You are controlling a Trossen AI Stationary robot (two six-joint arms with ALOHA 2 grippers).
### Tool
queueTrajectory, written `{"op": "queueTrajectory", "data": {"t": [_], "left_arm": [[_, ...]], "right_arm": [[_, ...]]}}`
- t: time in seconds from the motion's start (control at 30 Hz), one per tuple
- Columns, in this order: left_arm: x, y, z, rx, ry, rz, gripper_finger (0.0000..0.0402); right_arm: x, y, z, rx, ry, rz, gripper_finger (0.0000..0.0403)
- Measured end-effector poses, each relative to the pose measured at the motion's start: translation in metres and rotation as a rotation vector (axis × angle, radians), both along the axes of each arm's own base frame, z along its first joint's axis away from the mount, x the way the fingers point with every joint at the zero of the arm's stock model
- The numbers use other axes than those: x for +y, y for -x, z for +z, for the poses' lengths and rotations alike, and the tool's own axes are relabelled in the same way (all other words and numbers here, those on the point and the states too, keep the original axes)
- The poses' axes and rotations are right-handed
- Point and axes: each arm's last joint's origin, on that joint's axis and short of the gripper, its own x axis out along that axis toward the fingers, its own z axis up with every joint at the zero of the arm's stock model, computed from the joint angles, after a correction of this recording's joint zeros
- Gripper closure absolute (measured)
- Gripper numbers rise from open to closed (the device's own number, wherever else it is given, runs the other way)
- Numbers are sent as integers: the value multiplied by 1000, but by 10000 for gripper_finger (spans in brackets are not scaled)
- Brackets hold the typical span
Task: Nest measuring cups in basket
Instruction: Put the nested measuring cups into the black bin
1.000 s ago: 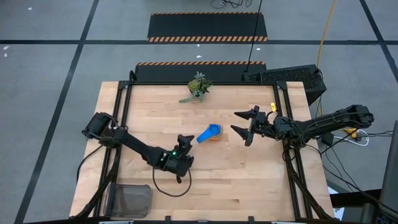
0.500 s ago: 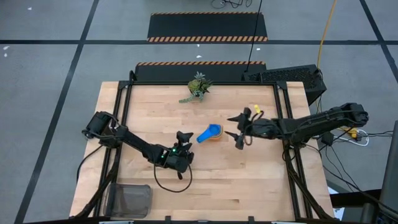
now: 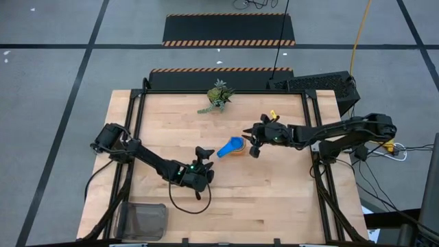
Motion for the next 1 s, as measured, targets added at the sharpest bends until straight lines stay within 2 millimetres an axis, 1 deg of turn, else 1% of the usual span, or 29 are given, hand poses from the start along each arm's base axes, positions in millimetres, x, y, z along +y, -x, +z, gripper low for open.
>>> {"op": "queueTrajectory", "data": {"t": [0.17,0.27,0.4,0.6,1.0], "left_arm": [[0,-1,1,-6,-3,-5,53],[1,-2,2,-22,3,-1,53],[4,-4,2,-30,6,10,53],[7,-6,3,-43,10,19,53],[6,-6,3,-54,45,17,53]], "right_arm": [[0,-4,-17,-49,3,-6,377],[-1,-3,-26,-110,3,-36,398],[-1,-3,-38,-152,-26,-50,396],[-1,-4,-57,-106,-41,-58,402],[0,-6,-61,-102,-18,-68,403]]}}
